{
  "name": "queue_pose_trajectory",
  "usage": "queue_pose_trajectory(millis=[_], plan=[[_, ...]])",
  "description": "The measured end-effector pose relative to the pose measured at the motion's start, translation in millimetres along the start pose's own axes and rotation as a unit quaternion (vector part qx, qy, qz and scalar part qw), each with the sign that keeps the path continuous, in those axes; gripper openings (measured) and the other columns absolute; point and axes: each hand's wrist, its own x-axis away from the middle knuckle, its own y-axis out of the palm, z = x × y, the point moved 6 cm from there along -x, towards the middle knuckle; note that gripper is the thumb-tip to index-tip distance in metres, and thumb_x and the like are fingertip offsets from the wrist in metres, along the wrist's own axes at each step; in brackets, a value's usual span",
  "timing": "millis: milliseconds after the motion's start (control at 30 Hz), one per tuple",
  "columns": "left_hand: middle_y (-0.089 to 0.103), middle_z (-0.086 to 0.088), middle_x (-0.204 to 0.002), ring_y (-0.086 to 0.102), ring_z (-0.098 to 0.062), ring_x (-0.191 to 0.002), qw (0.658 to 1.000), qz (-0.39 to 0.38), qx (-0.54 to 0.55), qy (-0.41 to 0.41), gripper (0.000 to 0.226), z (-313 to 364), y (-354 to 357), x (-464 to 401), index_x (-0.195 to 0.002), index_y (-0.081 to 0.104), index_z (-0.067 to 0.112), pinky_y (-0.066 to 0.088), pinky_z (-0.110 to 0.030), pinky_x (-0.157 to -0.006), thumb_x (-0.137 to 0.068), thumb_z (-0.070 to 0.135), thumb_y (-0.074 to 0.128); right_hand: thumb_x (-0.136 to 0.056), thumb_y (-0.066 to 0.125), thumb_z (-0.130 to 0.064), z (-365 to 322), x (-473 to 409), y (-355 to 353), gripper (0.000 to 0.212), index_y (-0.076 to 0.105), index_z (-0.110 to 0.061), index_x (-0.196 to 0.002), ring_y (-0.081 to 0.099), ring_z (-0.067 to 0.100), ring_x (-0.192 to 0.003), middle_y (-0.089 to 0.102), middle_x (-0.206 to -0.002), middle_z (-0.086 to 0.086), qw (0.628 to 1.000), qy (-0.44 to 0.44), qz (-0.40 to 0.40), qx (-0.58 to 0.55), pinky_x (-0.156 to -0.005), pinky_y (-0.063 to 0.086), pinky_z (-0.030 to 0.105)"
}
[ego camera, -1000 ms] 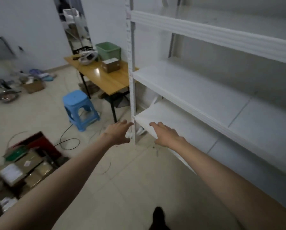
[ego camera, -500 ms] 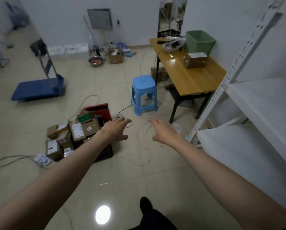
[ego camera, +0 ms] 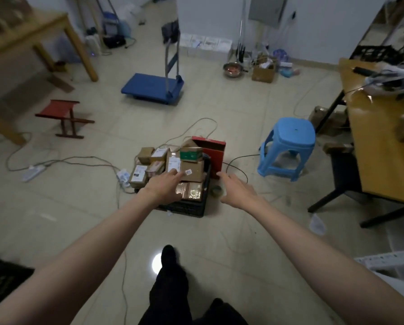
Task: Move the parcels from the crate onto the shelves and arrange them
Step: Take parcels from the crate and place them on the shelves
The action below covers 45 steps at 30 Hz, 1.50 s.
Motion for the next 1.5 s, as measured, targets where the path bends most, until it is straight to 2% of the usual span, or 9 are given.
queue_pose_trajectory(millis=[167,400,600,767,867,1100,1200,1333,1500], plan=[[0.031,-0.003,-0.155,0.037,-0.024,-0.138,0.999,-0.013,0.02,-0.035,0.078,-57,-1,-51,-0.151,0.024,0.026,0.049,-0.044,-0.098,-0.085,0.039,0.063,-0.085,0.071,-0.028,-29,-80,-3,0.078,0.027,-0.026,-0.15,0.058,0.028,-0.114,0.051,-0.133,0.007,0.999,-0.022,-0.021,-0.009,-0.078,0.047,0.037],[0.039,0.0,-0.15,0.049,-0.022,-0.128,0.998,-0.03,0.047,-0.026,0.08,-134,-8,-159,-0.15,0.026,0.027,0.051,-0.041,-0.093,-0.085,0.048,0.067,-0.084,0.072,-0.026,-46,-207,-7,0.078,0.028,-0.027,-0.149,0.058,0.025,-0.108,0.052,-0.127,0.005,0.997,0.011,-0.051,-0.052,-0.076,0.047,0.035],[0.037,-0.003,-0.151,0.054,-0.024,-0.121,0.989,-0.092,0.113,-0.016,0.075,-181,6,-251,-0.151,0.026,0.025,0.05,-0.039,-0.09,-0.088,0.038,0.066,-0.08,0.075,-0.025,-42,-299,7,0.077,0.034,-0.028,-0.145,0.055,0.024,-0.12,0.053,-0.135,0.004,0.981,0.092,-0.073,-0.151,-0.096,0.051,0.045],[0.04,-0.005,-0.15,0.054,-0.025,-0.121,0.974,-0.142,0.173,-0.028,0.074,-201,39,-316,-0.148,0.03,0.028,0.05,-0.047,-0.097,-0.086,0.038,0.068,-0.077,0.077,-0.025,-18,-365,41,0.073,0.04,-0.026,-0.14,0.055,0.026,-0.123,0.054,-0.136,0.004,0.963,0.14,-0.09,-0.212,-0.098,0.05,0.049],[0.04,-0.007,-0.149,0.048,-0.027,-0.129,0.955,-0.169,0.236,-0.06,0.075,-210,71,-354,-0.148,0.032,0.024,0.044,-0.046,-0.104,-0.085,0.034,0.071,-0.081,0.076,-0.017,-4,-398,63,0.07,0.04,-0.02,-0.141,0.053,0.025,-0.125,0.054,-0.136,0.006,0.946,0.171,-0.102,-0.257,-0.1,0.049,0.045],[0.043,-0.01,-0.146,0.05,-0.029,-0.125,0.889,-0.169,0.39,-0.168,0.076,-224,157,-439,-0.147,0.033,0.016,0.044,-0.035,-0.097,-0.083,0.018,0.075,-0.092,0.068,-0.012,32,-482,125,0.055,0.044,-0.006,-0.141,0.051,0.026,-0.129,0.055,-0.139,0.012,0.915,0.212,-0.112,-0.325,-0.094,0.042,0.029],[0.039,-0.009,-0.151,0.044,-0.029,-0.133,0.868,-0.167,0.424,-0.195,0.087,-228,195,-467,-0.151,0.027,0.015,0.043,-0.037,-0.102,-0.081,0.016,0.078,-0.093,0.068,-0.013,42,-511,153,0.062,0.039,-0.006,-0.147,0.044,0.026,-0.137,0.047,-0.148,0.012,0.904,0.218,-0.101,-0.354,-0.102,0.04,0.032],[0.048,-0.006,-0.141,0.049,-0.026,-0.127,0.847,-0.153,0.477,-0.179,0.078,-221,218,-484,-0.145,0.037,0.015,0.045,-0.038,-0.103,-0.079,0.008,0.077,-0.089,0.071,-0.01,45,-535,188,0.064,0.043,-0.015,-0.146,0.046,0.024,-0.137,0.05,-0.147,0.005,0.89,0.217,-0.092,-0.389,-0.11,0.043,0.038],[0.048,-0.004,-0.142,0.048,-0.021,-0.127,0.839,-0.114,0.503,-0.174,0.076,-210,205,-476,-0.146,0.037,0.017,0.043,-0.026,-0.092,-0.08,0.006,0.075,-0.082,0.072,-0.006,47,-533,197,0.068,0.046,-0.024,-0.142,0.051,0.021,-0.132,0.052,-0.142,0.003,0.872,0.223,-0.059,-0.432,-0.106,0.049,0.046]])
